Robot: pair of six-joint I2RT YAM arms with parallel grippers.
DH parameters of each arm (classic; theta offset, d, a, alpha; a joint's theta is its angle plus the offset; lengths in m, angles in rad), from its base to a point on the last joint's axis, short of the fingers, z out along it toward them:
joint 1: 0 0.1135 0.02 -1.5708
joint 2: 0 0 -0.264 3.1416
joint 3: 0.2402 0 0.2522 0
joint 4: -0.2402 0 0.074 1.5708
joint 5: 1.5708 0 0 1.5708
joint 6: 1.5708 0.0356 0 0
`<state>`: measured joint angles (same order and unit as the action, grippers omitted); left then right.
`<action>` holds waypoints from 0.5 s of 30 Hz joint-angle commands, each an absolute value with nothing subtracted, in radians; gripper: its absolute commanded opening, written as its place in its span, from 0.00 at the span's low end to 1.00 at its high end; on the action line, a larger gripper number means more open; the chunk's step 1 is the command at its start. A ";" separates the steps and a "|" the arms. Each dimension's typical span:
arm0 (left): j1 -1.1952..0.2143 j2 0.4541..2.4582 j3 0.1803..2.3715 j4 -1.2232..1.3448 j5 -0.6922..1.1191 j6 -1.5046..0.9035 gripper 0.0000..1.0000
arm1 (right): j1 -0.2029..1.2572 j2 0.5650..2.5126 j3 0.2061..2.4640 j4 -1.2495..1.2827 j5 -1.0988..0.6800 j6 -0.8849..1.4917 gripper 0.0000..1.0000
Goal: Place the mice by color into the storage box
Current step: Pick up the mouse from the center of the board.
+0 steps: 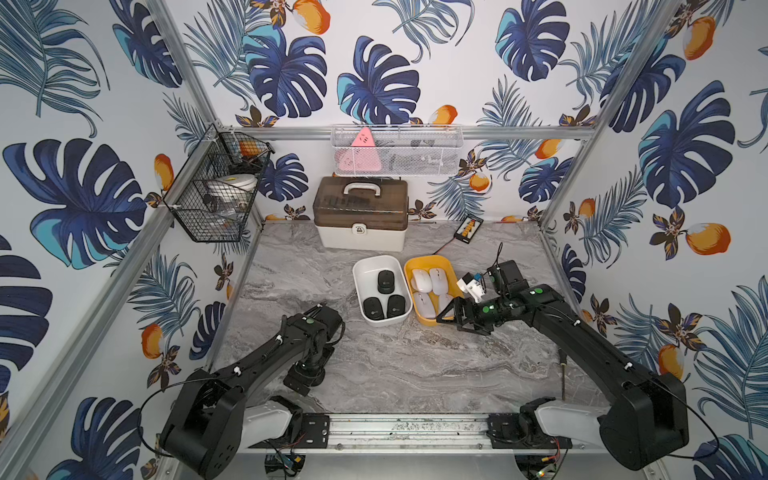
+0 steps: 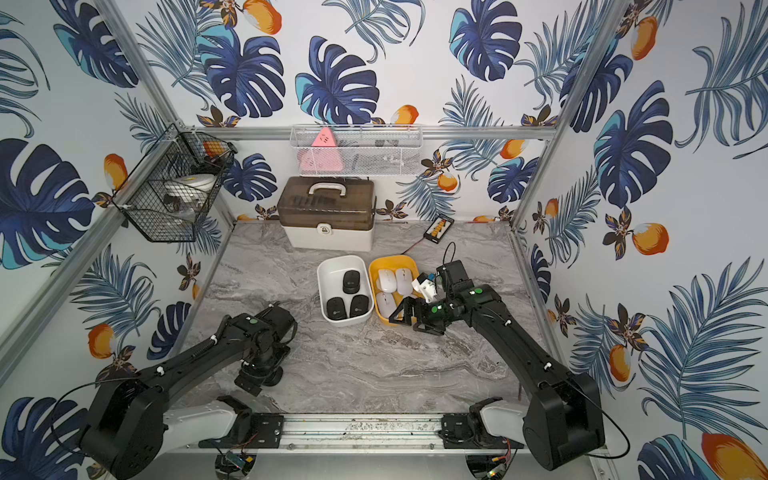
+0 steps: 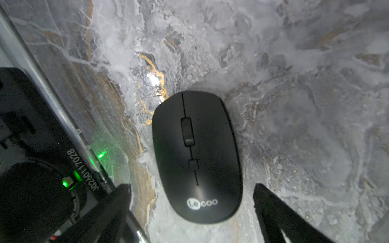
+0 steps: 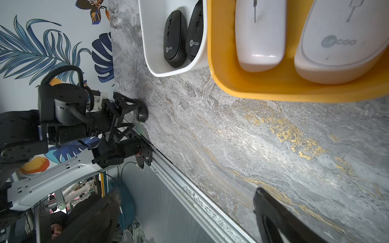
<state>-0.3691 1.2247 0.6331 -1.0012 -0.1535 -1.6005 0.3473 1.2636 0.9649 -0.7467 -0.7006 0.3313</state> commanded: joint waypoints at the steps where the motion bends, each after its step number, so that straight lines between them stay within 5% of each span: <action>1: -0.355 1.243 0.627 -0.960 -0.170 -1.607 0.96 | 0.349 1.267 0.967 -0.728 -0.712 0.327 1.00; 15: -0.268 1.259 0.596 -0.855 -0.135 -1.506 0.78 | 0.349 1.268 0.961 -0.724 -0.706 0.329 1.00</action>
